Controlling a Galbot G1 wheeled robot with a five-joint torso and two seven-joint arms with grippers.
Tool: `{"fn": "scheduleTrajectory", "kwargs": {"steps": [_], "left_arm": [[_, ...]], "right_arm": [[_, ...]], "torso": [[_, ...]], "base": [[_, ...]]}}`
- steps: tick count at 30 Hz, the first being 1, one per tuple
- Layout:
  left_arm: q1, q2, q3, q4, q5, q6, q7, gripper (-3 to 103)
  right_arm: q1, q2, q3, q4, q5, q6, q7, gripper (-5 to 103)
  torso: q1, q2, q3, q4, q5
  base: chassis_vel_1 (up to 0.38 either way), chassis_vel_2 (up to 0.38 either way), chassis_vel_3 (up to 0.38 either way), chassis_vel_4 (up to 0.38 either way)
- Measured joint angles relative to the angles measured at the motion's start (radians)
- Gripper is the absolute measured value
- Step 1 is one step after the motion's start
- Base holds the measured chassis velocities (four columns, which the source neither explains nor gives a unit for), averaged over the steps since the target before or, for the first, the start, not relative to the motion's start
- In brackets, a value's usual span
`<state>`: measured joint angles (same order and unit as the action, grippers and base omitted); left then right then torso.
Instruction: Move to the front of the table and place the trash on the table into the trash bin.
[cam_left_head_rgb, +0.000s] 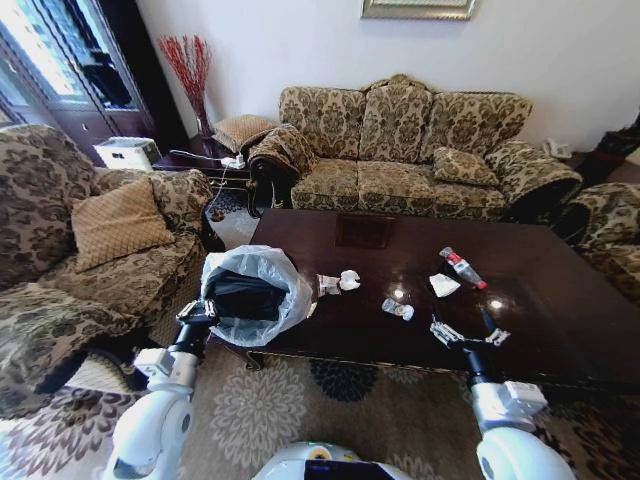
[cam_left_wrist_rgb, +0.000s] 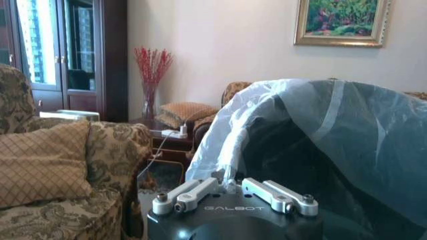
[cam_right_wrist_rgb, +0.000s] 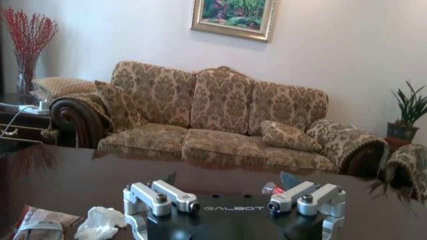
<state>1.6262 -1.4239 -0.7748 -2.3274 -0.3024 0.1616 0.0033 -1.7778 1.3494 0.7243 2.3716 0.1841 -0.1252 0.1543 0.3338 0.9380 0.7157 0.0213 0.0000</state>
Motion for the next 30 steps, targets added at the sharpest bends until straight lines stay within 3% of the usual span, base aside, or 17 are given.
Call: {"fn": "scheduleTrajectory", "kwargs": {"steps": [26,30], "left_arm": [[0.0,0.0,0.0,0.0,0.0,0.0,0.0,1],[0.001,0.005,0.0,-0.001,0.0,-0.029,-0.002,1]], "right_arm": [[0.0,0.0,0.0,0.0,0.0,0.0,0.0,100],[0.033,-0.024,-0.015,-0.005,0.013,-0.006,0.006,100]], "torso": [[0.0,0.0,0.0,0.0,0.0],[0.0,0.0,0.0,-0.0006,-0.0003]], "base": [[0.0,0.0,0.0,0.0],[0.0,0.0,0.0,0.0]]}}
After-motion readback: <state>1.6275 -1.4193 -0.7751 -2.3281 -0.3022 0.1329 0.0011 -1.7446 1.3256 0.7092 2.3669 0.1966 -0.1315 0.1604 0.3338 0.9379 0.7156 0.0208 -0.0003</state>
